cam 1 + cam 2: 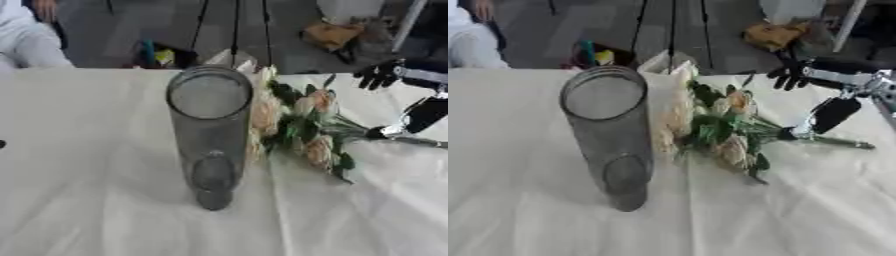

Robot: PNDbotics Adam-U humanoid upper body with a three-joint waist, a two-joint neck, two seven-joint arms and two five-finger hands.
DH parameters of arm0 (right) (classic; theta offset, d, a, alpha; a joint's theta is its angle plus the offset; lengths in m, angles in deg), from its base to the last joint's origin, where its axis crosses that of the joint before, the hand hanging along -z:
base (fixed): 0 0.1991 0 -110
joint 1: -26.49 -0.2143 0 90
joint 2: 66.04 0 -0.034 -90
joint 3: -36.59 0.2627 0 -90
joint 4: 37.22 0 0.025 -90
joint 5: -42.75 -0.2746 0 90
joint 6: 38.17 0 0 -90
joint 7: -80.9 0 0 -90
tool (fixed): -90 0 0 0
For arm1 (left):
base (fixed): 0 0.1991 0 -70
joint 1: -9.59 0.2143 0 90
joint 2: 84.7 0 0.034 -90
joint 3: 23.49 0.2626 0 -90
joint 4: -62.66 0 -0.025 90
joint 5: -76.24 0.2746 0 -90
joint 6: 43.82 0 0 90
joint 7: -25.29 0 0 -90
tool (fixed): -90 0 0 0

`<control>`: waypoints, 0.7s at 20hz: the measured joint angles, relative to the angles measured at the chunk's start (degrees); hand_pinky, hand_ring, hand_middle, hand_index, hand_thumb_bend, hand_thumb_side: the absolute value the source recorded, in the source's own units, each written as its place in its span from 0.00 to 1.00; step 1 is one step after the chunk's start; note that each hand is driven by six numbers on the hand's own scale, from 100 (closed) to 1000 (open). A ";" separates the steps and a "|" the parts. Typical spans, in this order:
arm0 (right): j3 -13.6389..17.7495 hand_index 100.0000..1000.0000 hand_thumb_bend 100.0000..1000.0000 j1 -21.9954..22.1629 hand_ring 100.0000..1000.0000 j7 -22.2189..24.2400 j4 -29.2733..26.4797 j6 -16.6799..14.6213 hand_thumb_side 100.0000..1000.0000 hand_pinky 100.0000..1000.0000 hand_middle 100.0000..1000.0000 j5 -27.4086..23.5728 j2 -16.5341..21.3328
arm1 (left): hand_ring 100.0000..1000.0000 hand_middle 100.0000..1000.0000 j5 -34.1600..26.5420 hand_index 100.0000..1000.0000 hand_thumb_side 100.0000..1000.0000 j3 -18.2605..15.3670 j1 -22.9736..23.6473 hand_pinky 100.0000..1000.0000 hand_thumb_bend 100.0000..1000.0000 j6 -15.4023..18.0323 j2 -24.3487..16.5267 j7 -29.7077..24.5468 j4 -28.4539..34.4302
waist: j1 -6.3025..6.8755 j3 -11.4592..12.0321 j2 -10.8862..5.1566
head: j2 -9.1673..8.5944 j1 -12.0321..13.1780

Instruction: Arrange flowers into the vase.

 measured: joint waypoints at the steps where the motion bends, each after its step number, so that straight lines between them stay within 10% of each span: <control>1: 0.08 0.93 0.46 0.28 0.73 -0.89 0.00 -0.07 0.29 0.74 0.74 0.68 0.04 | 0.64 0.75 0.00 0.89 1.00 0.00 0.00 0.51 0.00 0.00 0.00 -0.01 0.00 | 0.00 0.00 0.00 | -0.08 0.00; 14: -0.60 0.93 0.45 2.21 0.75 -8.95 2.26 -1.42 0.25 0.77 0.77 6.40 -0.25 | 0.64 0.75 0.00 0.89 1.00 0.00 0.01 0.51 0.00 -0.09 0.02 -0.19 0.00 | 0.00 0.14 0.00 | -0.39 -0.03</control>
